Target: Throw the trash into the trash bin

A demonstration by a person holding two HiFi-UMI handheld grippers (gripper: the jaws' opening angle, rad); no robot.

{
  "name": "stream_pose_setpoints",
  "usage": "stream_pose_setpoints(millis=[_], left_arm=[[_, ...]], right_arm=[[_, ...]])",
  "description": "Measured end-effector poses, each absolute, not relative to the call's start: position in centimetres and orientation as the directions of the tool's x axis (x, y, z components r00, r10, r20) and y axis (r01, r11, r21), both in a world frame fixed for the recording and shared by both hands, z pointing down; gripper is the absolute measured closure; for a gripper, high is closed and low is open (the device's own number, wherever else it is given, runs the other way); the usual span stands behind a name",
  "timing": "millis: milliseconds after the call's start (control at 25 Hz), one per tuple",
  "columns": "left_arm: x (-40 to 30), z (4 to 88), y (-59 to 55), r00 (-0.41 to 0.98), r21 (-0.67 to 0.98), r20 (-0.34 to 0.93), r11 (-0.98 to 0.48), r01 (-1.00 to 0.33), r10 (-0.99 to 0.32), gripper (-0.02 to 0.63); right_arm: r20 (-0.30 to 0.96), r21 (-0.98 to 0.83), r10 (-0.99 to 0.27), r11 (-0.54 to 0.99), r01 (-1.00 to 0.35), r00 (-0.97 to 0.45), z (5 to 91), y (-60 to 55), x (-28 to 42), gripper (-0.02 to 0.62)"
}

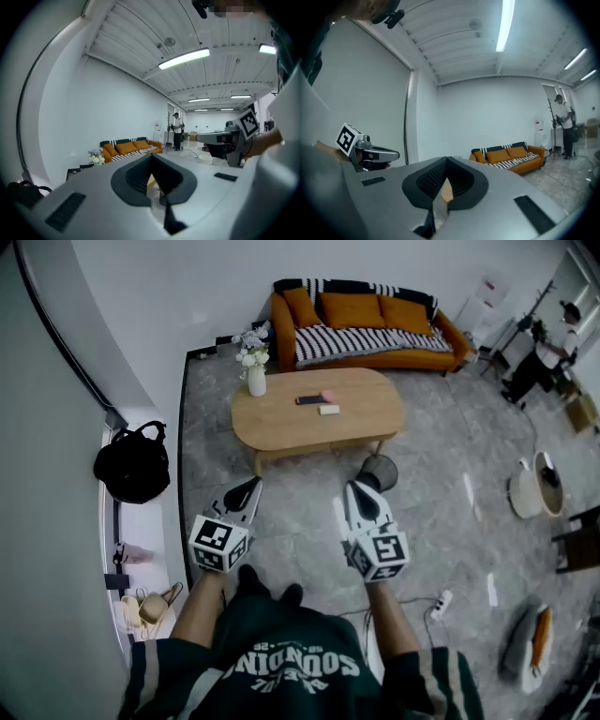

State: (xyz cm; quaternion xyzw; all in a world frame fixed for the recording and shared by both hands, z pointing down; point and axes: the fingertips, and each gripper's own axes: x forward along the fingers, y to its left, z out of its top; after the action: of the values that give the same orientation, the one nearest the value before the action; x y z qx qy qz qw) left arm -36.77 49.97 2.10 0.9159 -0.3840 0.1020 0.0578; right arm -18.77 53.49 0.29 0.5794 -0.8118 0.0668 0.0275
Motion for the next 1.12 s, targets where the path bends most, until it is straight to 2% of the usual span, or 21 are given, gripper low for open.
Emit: stream_pose_setpoints(millis=[280, 1120], left_arm=[[-37.1, 2.2, 50.8, 0.68, 0.03, 0.229, -0.693, -0.721, -0.697, 0.606], [-35.9, 2.6, 51.8, 0.684, 0.025, 0.234, -0.7, -0.714, -0.69, 0.606]], right_arm=[[0.146, -0.027, -0.937, 0.317, -0.948, -0.318, 0.7, 54.4, -19.6, 0.597], [0.15, -0.086, -0.929, 0.328, -0.941, -0.338, 1.8, 55.0, -19.1, 0.597]])
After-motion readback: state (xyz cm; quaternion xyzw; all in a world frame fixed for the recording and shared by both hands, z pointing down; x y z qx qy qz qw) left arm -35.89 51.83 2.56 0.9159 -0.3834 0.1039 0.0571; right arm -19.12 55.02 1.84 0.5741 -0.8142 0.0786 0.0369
